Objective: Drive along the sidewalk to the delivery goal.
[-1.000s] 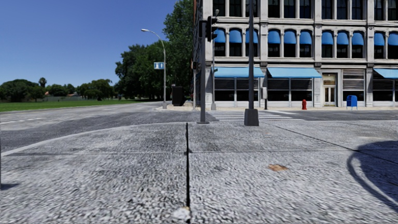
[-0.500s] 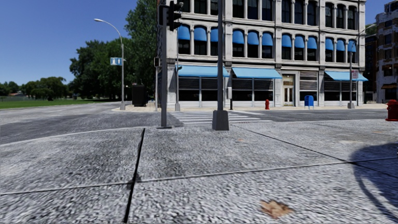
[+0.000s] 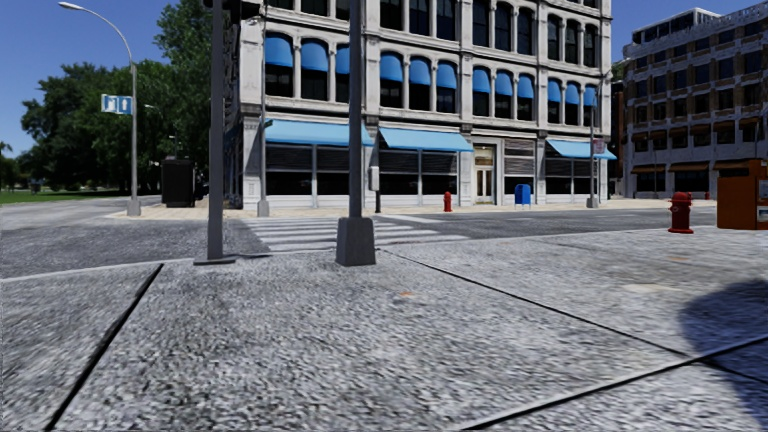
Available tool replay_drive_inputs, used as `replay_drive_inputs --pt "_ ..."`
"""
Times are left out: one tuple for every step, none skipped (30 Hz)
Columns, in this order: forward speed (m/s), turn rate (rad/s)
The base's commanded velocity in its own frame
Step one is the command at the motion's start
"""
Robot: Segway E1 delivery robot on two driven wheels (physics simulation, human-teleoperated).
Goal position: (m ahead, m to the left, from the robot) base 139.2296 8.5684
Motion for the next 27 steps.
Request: replay_drive_inputs --pt "2.00 -0.55" --pt "2.00 -0.56" --pt "2.00 -0.56" --pt "2.00 -0.56" --pt "2.00 -0.58" --pt "2.00 -0.61" --pt "2.00 -0.64" --pt "2.00 -0.65" --pt "2.00 -0.66" --pt "2.00 -0.66" --pt "2.00 -0.66" --pt "2.00 -0.66" --pt "2.00 -0.66" --pt "2.00 -0.66" --pt "2.00 -0.66" --pt "2.00 -0.66" --pt "2.00 -0.66" --pt "2.00 -0.66" --pt "2.00 -0.66" --pt "2.00 -0.52" --pt "2.00 -0.03" --pt "2.00 -0.03" --pt "2.00 0.00" --pt "2.00 0.00" --pt "2.00 0.00" --pt "2.00 0.00" --pt "2.00 0.00"
